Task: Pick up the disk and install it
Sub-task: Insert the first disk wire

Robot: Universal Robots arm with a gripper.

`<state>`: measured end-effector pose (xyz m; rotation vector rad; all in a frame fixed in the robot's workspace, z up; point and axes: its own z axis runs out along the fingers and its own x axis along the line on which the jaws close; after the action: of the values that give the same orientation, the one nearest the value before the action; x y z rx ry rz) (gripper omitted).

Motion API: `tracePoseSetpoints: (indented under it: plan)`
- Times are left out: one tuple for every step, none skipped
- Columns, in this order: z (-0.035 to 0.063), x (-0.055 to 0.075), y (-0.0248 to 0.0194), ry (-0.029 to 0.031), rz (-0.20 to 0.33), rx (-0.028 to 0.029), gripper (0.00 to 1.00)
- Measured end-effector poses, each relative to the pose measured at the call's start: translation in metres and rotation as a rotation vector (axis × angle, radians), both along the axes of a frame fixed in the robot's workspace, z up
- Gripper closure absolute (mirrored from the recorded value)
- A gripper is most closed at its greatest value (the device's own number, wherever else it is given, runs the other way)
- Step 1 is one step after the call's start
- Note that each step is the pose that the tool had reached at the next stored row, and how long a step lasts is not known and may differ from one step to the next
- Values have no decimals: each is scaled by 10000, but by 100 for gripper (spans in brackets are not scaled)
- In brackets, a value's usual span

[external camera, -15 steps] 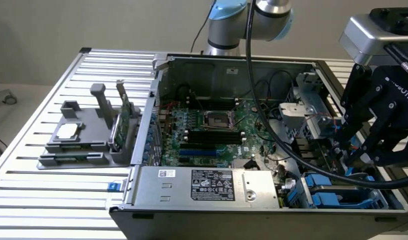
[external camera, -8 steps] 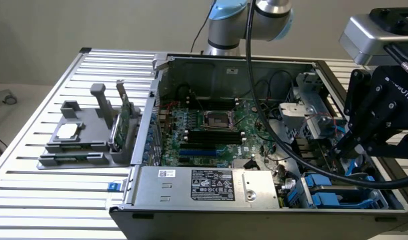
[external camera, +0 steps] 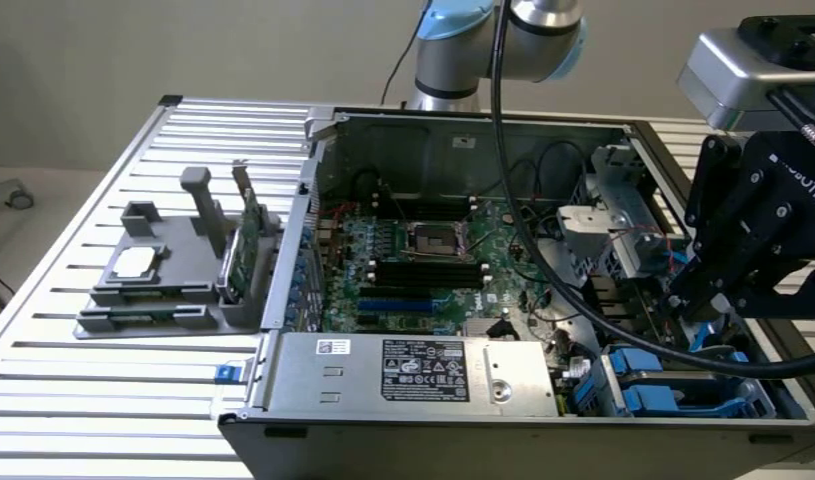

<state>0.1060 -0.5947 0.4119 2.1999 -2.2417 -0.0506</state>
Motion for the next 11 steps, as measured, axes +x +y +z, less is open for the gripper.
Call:
tracePoseSetpoints:
  plan:
    - [0,0,0,0,0,0,72]
    - [0,0,0,0,0,0,72]
    - [0,0,0,1,0,0,72]
    - [0,0,0,0,0,0,72]
    - [0,0,0,0,0,0,72]
    - [0,0,0,0,1,0,72]
    - [0,0,0,0,0,0,72]
    - [0,0,0,0,0,0,72]
    - [0,0,0,0,0,-1,72]
    - [0,0,0,0,0,-1,72]
    - [0,0,0,1,-9,1,72]
